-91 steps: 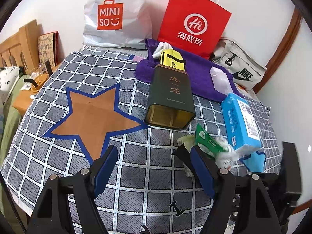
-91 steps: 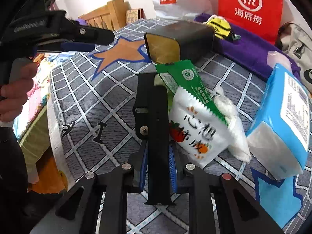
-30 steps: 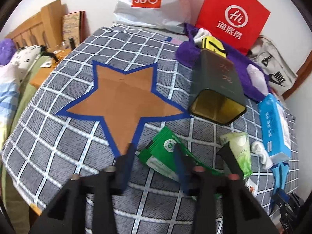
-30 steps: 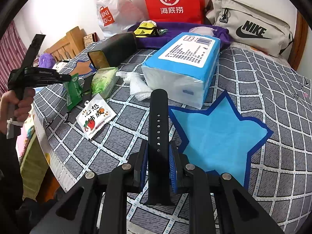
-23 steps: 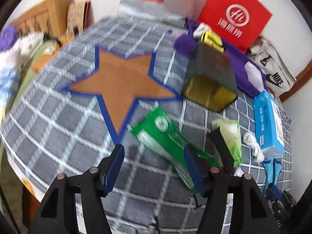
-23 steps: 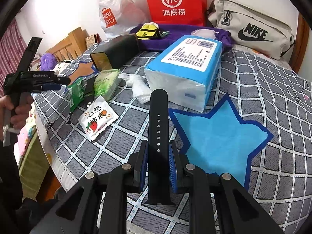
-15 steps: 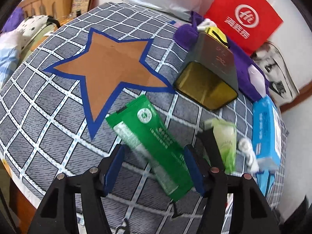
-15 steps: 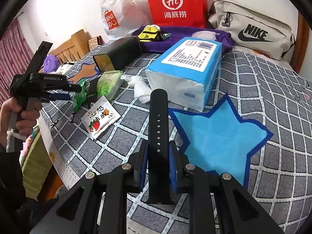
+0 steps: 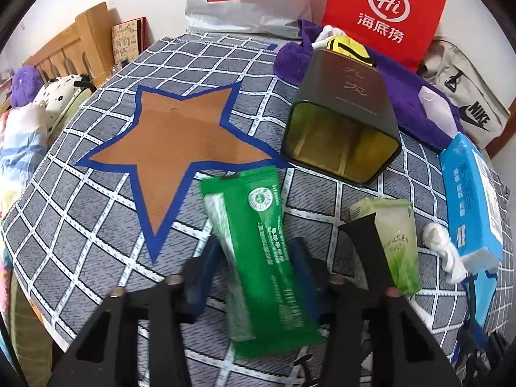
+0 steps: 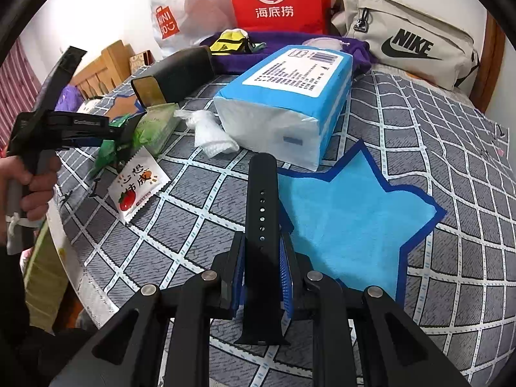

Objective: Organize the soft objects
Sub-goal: 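Lift the green packet with the left gripper toward the purple towel, then lower the green packet onto the towel beside the pouch and open the left gripper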

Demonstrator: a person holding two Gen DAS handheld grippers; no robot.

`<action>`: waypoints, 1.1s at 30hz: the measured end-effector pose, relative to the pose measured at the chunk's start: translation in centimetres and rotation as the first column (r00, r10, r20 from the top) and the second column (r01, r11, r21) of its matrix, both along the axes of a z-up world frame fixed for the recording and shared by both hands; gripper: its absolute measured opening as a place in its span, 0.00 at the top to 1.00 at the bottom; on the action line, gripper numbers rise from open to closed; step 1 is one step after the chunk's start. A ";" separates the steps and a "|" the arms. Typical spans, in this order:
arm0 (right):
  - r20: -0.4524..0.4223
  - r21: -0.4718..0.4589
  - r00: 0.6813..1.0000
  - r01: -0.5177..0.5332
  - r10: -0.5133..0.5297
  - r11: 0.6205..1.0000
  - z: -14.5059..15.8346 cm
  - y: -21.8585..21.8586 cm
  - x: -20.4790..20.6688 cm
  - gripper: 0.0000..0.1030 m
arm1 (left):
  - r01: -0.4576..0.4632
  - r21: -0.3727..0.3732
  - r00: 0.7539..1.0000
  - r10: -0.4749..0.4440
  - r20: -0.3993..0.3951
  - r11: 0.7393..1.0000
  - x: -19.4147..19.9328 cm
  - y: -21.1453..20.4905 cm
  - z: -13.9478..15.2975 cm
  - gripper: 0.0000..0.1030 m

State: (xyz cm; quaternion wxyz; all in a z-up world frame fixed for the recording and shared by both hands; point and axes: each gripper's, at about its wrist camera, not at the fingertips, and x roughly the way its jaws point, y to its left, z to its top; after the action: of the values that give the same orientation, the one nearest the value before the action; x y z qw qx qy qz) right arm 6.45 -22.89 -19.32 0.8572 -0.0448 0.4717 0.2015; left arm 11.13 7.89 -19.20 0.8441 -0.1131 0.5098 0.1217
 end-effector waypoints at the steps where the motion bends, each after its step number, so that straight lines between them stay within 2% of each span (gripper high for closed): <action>1: 0.002 -0.006 1.000 0.001 -0.001 1.000 0.0 0.1 0.0 0.80 | 0.006 -0.031 1.000 -0.005 0.011 0.999 -0.2 0.4 0.2 0.70; 2: 0.003 -0.007 1.000 0.001 -0.001 1.000 0.1 0.2 0.1 0.80 | 0.010 -0.053 1.000 -0.009 0.016 0.999 0.1 0.5 0.1 0.74; 4: 0.001 -0.008 1.000 -0.002 0.002 1.000 0.1 0.4 0.1 0.80 | 0.023 -0.089 0.999 -0.020 0.026 0.996 -0.1 0.9 0.4 0.76; 11: 0.019 0.009 1.000 -0.012 0.011 1.000 1.9 0.6 -0.4 0.80 | 0.028 -0.091 0.998 -0.022 0.060 0.995 -1.4 1.4 2.5 0.76; 20: 0.083 0.059 0.996 -0.020 0.015 0.998 6.2 0.5 0.1 0.80 | 0.047 -0.111 0.988 -0.030 0.150 0.993 -1.0 2.2 6.7 0.77; 33: 0.145 0.069 0.989 0.025 -0.035 0.997 11.0 0.4 5.9 0.80 | 0.128 -0.099 0.964 -0.100 0.247 0.987 2.8 1.1 11.9 0.76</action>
State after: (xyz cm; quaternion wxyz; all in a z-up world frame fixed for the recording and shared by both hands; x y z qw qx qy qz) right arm 12.33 -22.51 -8.30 0.8936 -0.0235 0.4011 0.2003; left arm 13.89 9.01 -7.35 0.8975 -0.1456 0.4153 0.0290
